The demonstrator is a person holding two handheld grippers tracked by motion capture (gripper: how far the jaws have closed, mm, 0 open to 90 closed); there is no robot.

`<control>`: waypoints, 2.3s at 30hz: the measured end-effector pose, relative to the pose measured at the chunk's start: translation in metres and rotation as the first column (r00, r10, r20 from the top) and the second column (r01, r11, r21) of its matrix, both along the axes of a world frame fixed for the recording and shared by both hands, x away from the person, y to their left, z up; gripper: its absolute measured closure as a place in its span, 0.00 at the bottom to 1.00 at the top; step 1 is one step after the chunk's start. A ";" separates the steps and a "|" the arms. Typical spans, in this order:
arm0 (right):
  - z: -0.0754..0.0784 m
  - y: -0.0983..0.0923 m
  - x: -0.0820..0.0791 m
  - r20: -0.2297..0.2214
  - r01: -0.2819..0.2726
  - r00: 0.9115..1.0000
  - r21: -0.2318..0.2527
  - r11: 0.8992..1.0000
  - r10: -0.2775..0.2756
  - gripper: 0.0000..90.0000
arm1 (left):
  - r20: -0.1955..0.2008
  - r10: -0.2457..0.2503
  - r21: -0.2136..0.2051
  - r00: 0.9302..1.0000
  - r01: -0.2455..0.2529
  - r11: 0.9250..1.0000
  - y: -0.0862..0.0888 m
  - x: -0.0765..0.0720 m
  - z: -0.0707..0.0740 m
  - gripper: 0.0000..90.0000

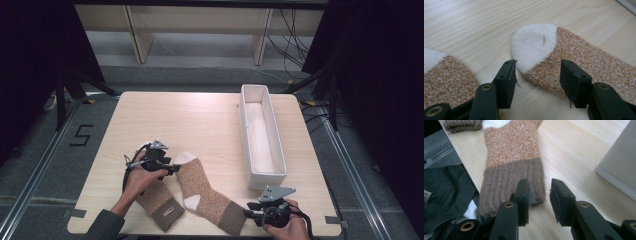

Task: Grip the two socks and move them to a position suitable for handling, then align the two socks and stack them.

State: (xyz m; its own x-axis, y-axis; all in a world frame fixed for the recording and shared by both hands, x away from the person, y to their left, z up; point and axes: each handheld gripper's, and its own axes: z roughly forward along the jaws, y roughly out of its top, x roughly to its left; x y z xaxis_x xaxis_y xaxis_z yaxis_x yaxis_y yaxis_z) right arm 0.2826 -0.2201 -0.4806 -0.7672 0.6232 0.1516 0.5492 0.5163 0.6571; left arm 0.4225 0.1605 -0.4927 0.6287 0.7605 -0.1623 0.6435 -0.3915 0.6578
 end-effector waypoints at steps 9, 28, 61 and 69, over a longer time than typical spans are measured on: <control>-0.004 0.003 0.004 -0.004 0.008 1.000 0.002 1.000 -0.008 0.65 | -0.011 0.028 -0.009 1.000 -0.028 1.000 0.003 0.007 0.001 0.52; -0.007 0.008 0.005 -0.035 0.053 0.998 0.013 0.999 -0.052 0.56 | -0.023 0.024 0.000 0.999 -0.024 1.000 -0.002 0.011 -0.006 0.53; -0.010 0.023 0.012 -0.071 -0.059 0.996 0.003 0.998 0.059 0.87 | 0.112 -0.095 0.049 0.989 0.090 0.995 -0.008 0.000 0.008 0.92; 0.014 0.027 0.016 -0.024 -0.088 0.996 0.080 0.993 0.091 0.88 | 0.155 -0.078 -0.009 0.985 0.080 0.997 0.009 -0.002 0.040 0.93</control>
